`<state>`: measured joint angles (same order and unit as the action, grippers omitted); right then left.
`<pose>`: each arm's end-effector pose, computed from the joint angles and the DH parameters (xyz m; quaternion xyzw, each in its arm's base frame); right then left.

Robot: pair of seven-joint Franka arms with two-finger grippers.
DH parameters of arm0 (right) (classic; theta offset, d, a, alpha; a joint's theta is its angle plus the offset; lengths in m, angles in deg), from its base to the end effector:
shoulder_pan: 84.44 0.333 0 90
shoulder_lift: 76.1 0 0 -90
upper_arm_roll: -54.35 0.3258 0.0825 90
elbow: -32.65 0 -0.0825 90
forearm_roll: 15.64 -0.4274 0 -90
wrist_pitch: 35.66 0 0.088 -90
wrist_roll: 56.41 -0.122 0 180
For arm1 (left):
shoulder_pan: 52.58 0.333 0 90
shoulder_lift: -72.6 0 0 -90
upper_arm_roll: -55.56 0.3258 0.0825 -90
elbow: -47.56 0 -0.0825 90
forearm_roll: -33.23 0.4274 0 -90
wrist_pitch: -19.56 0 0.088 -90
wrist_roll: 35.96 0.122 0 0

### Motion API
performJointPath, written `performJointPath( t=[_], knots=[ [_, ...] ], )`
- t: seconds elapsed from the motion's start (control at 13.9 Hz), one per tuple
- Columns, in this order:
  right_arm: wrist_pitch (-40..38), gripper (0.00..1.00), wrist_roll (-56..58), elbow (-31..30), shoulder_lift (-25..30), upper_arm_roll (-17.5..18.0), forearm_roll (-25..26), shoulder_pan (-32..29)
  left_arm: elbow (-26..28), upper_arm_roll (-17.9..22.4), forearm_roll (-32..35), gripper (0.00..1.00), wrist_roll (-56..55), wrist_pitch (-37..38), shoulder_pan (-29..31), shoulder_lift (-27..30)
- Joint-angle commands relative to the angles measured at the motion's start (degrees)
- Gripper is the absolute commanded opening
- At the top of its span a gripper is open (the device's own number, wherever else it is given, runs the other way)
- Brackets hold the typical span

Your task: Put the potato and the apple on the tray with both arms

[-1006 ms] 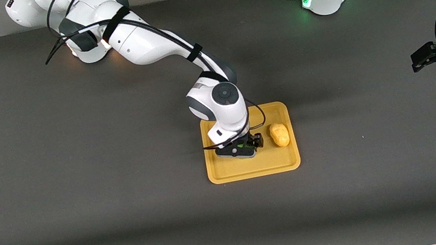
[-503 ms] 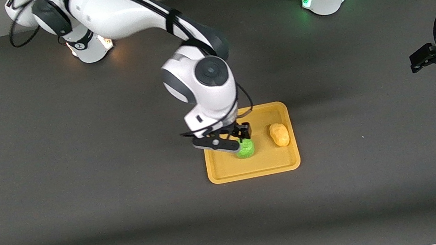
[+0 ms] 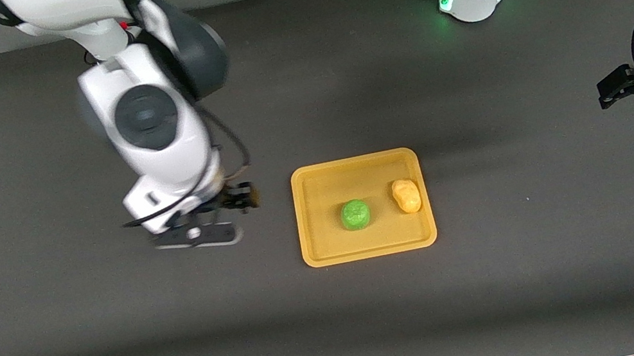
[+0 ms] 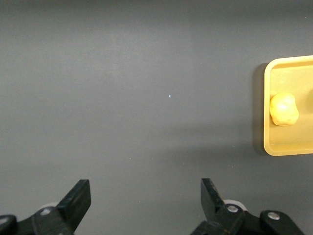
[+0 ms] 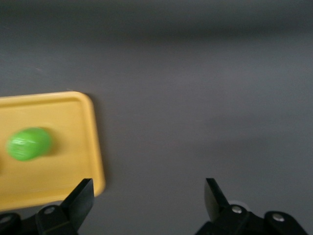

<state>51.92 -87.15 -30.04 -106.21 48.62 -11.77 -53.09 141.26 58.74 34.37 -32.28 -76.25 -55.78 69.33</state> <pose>0.6645 0.3300 0.5076 0.9965 -0.0389 -0.0109 0.0729 0.6207 0.0012 0.5599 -0.9993 0.0334 0.0104 0.0111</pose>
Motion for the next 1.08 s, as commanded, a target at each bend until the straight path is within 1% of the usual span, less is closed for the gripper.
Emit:
performJointPath(
  t=[0.0, 0.14, 0.29, 0.43, 0.5, 0.57, 0.72, 0.79, 1.01],
  knots=[
    [1.63, 1.0, 11.02, -16.11, 12.94, -3.66, -0.79, -1.72, 0.26, -0.02, 0.27, 1.0, 0.98, -0.95, -0.05, 0.63],
    [1.9, 1.0, 18.58, -20.43, 17.52, -6.48, -1.31, -3.56, 0.26, -0.02, 0.27, 1.0, 0.98, -0.95, -0.05, 0.63],
    [3.56, 1.0, 22.03, -25.0, 21.74, -6.32, -1.41, -8.3, 0.26, -0.02, 0.27, 1.0, 0.98, -0.87, -0.05, 0.54],
    [7.33, 1.0, 26.5, -30.71, 25.96, -6.14, -1.49, -12.69, 0.35, -0.02, 0.27, 1.0, 0.98, -0.6, -0.14, 0.46],
    [8.31, 1.0, 28.44, -32.48, 27.46, -5.62, -1.49, -15.15, 0.35, -0.02, 0.27, 1.0, 1.07, -0.51, -0.31, 0.54],
    [8.23, 1.0, 29.68, -33.02, 27.82, -3.35, -1.49, -19.18, 0.35, -0.02, 0.27, 1.0, 0.98, -0.43, -0.31, 0.63],
    [8.14, 1.0, 33.36, -32.5, 28.0, 3.67, -1.49, -29.28, 0.26, -0.02, 0.27, 1.0, 0.98, -0.69, -0.31, 0.63],
    [8.14, 1.0, 33.82, -32.32, 28.0, 5.1, -1.49, -32.2, 0.35, -0.02, 0.27, 1.0, 0.98, -0.78, -0.49, 0.55],
    [7.53, 1.0, 33.82, -30.92, 28.09, 4.5, -1.49, -32.67, 0.35, -0.02, 0.27, 1.0, 1.07, -0.34, -0.14, 0.54]
  ],
)
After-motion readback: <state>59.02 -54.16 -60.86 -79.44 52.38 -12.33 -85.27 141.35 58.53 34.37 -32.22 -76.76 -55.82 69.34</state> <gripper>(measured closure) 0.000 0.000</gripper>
